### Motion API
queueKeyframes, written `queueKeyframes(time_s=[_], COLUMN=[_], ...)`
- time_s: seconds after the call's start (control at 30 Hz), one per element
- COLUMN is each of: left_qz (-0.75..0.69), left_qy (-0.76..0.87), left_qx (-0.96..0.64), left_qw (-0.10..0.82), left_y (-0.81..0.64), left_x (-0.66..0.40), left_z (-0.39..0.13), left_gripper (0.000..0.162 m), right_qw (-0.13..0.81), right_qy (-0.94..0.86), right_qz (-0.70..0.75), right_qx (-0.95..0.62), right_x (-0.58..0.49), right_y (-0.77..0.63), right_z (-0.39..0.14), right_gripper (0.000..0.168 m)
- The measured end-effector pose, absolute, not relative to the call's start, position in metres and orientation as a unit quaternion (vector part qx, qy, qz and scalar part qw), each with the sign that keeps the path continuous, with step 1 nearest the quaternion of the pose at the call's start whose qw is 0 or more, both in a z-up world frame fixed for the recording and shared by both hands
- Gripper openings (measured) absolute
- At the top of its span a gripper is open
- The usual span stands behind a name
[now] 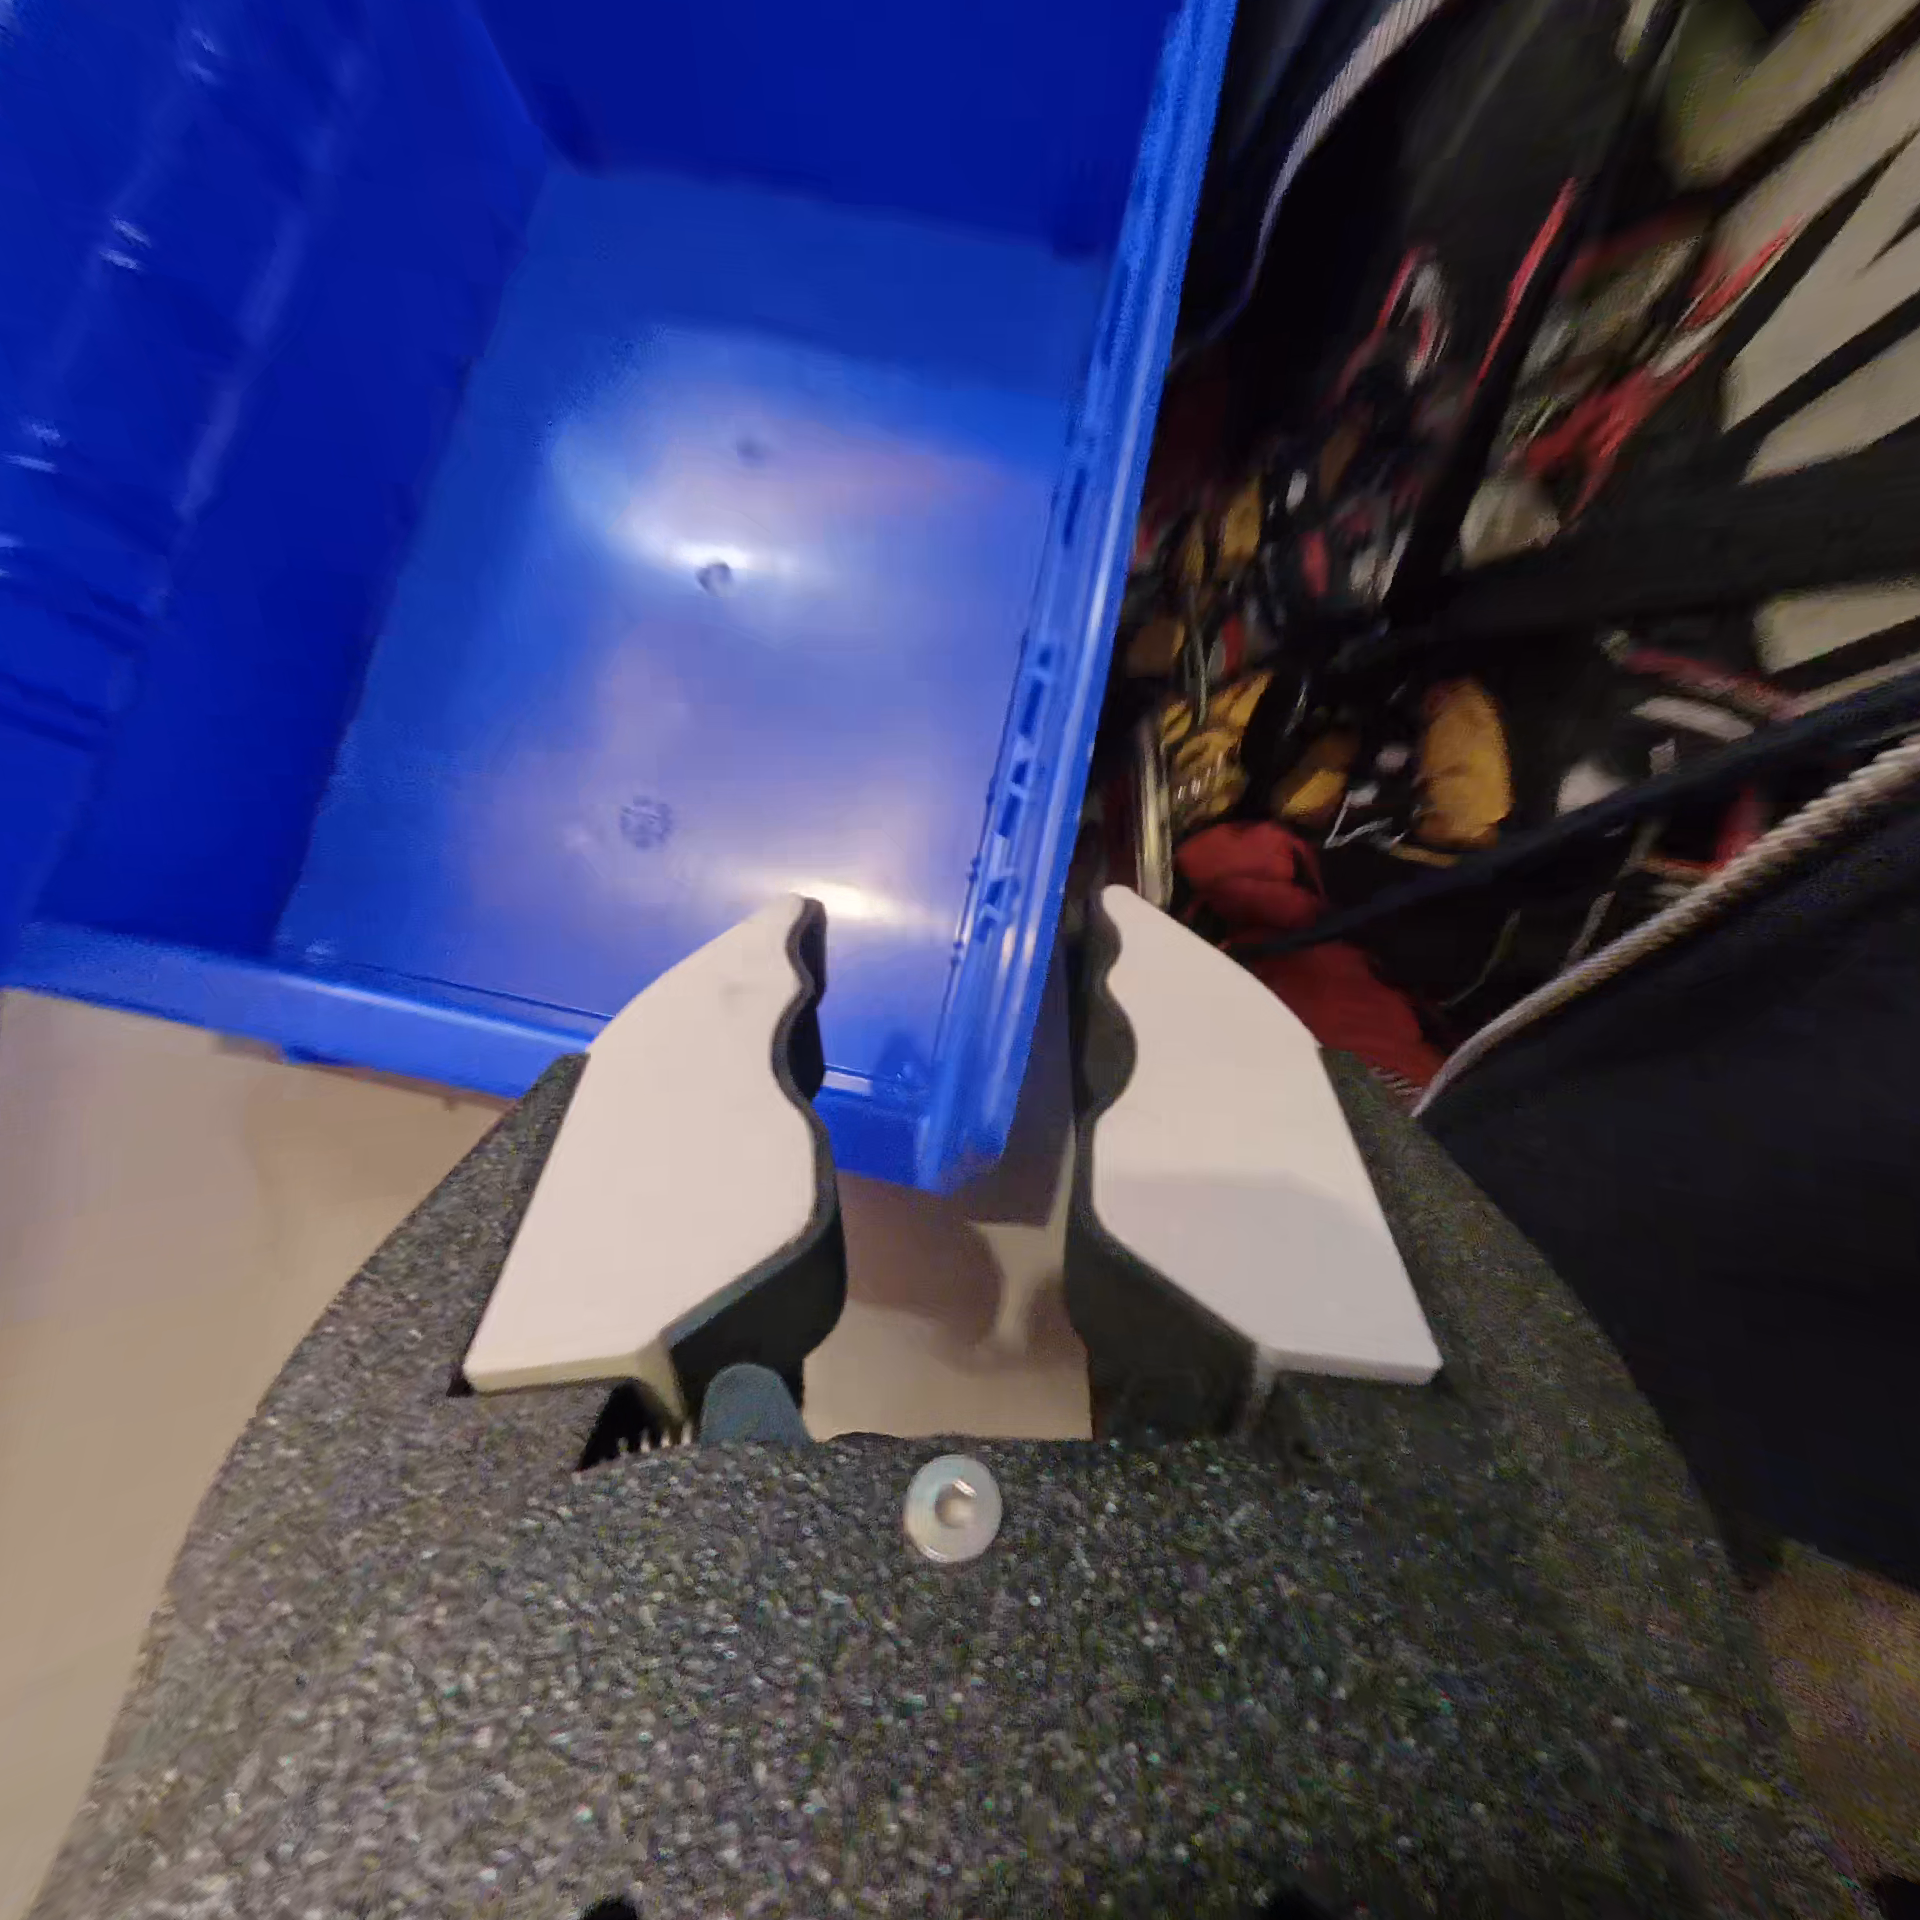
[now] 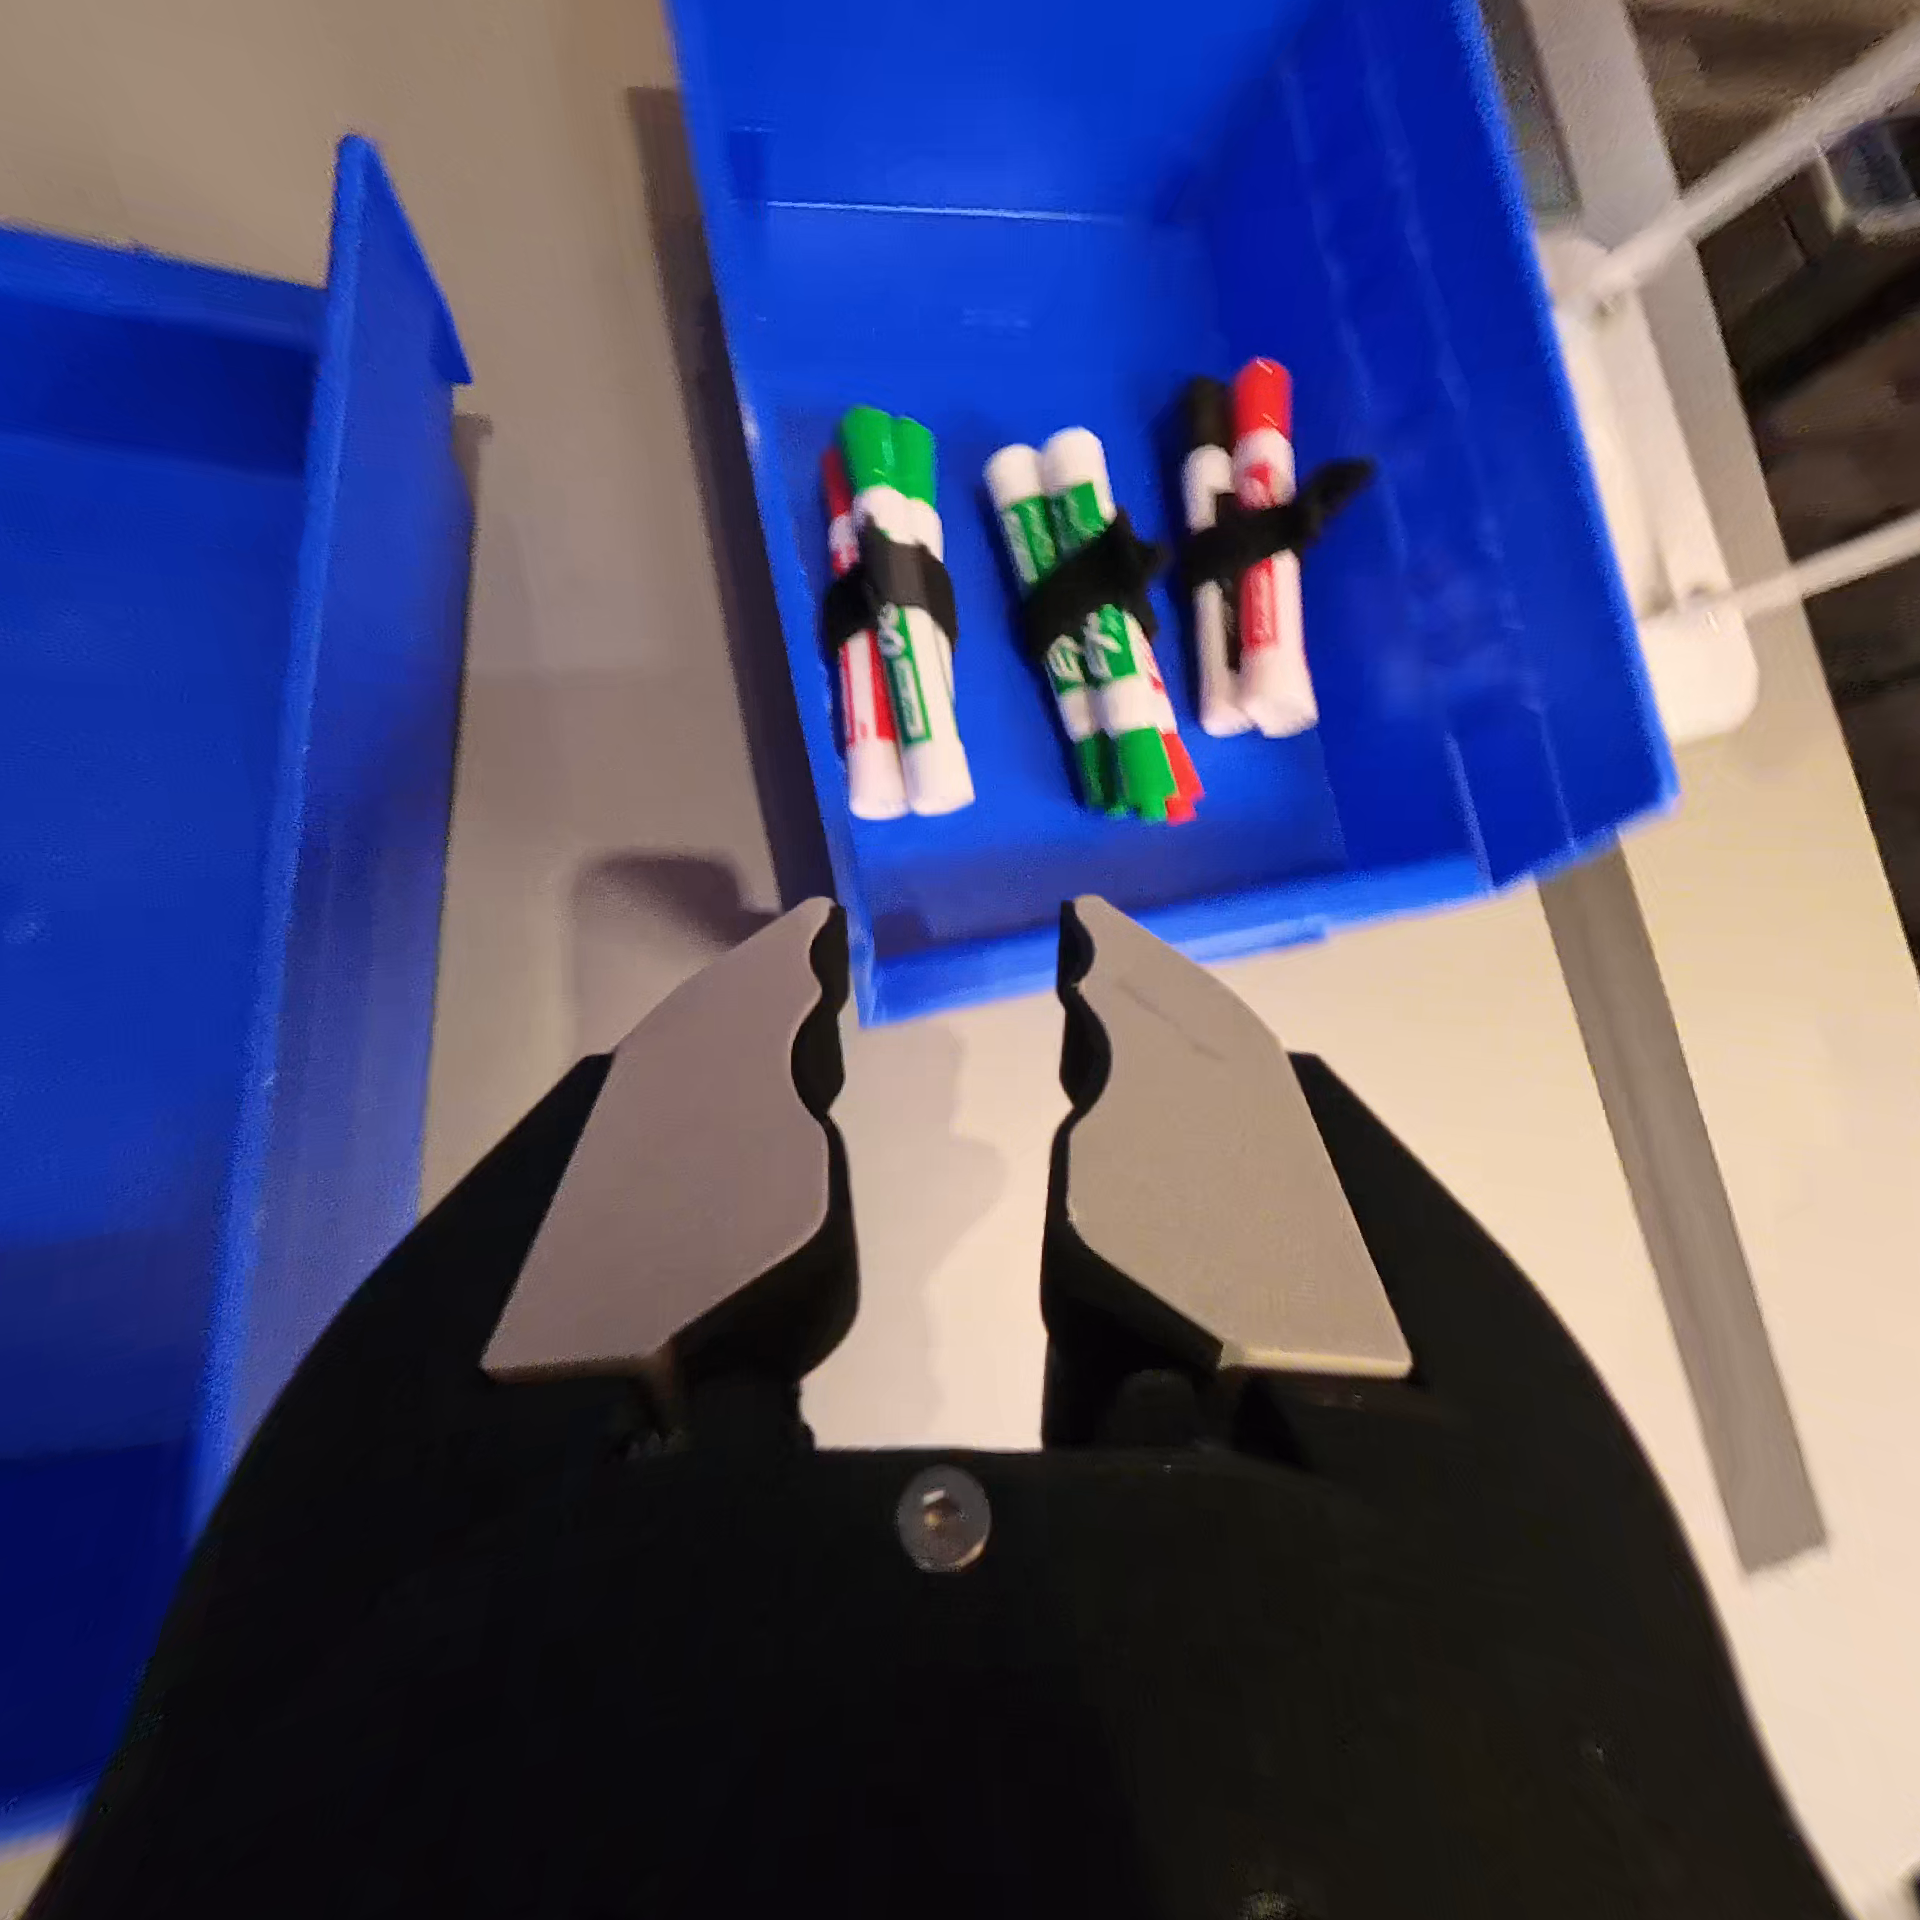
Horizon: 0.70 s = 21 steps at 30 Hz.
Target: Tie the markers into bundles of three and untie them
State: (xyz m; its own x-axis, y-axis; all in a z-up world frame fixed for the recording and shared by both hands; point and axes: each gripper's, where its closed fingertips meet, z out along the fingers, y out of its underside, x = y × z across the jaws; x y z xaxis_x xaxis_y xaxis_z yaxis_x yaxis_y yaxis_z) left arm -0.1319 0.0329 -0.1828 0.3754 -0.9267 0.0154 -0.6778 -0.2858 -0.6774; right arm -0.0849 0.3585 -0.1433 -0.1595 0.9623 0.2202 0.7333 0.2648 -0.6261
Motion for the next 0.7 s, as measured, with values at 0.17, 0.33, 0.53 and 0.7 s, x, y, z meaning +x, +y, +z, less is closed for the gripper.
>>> queueKeyframes(time_s=[0.17,0.33,0.53,0.7], left_qz=[-0.208,-0.175,-0.139,-0.153], left_qy=[0.356,0.183,0.103,0.07], left_qx=[-0.832,-0.888,-0.919,-0.941], left_qw=[0.372,0.385,0.353,0.292], left_y=[0.064,0.102,0.206,0.291], left_x=[-0.188,-0.256,-0.322,-0.337], left_z=[-0.115,-0.068,-0.088,-0.141], left_gripper=[0.064,0.068,0.075,0.076], right_qw=[0.263,0.175,0.095,0.079], right_qy=[-0.623,-0.509,-0.439,-0.455], right_qz=[0.221,0.281,0.318,0.302], right_qx=[-0.702,-0.795,-0.835,-0.834], right_x=[0.008,0.075,0.081,0.066], right_y=[0.344,0.264,0.194,0.175], right_z=[-0.108,-0.116,-0.158,-0.174], right_gripper=[0.055,0.083,0.109,0.11])
